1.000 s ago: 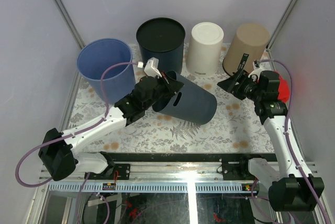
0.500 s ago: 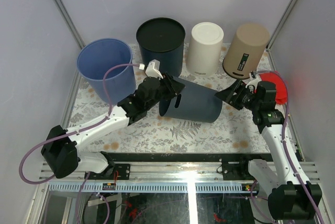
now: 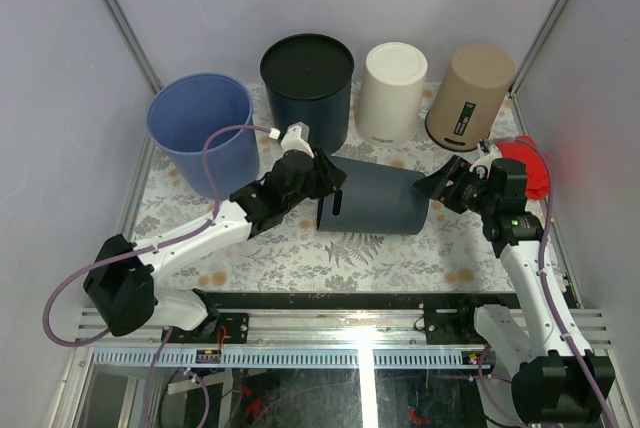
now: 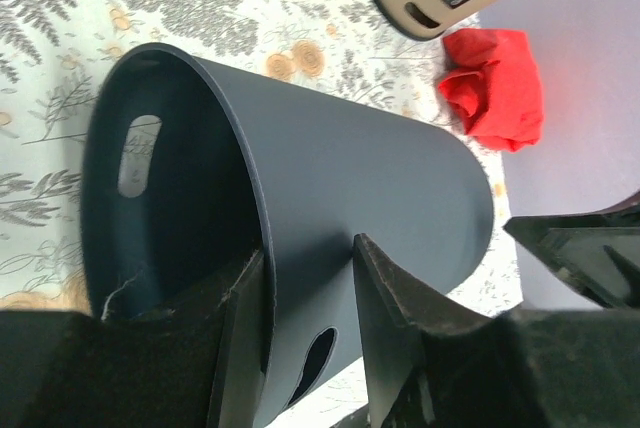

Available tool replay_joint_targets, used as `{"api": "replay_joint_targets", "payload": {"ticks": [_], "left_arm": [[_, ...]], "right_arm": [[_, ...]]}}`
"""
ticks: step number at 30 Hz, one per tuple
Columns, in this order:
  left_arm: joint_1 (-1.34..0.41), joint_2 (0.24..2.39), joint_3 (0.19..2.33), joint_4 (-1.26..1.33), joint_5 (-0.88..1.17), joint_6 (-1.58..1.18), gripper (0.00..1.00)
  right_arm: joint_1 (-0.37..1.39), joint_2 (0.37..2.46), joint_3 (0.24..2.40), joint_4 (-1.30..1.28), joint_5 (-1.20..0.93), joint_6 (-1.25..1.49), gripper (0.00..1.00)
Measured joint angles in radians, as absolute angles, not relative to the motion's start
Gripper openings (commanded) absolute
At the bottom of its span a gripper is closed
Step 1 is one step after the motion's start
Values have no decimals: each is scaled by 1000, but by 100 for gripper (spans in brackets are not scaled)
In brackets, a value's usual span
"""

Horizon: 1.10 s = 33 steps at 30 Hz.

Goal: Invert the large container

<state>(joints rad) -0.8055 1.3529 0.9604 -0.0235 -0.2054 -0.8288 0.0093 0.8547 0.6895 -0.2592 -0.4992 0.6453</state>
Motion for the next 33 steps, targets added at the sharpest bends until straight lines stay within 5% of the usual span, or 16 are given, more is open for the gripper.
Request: {"api": "replay_joint_targets", "payload": {"ticks": [33], "left_arm": [[-812,1537,1229,-363,-378,-675,53]], "right_arm": [[8,925,685,-193,-466,637,69]]}}
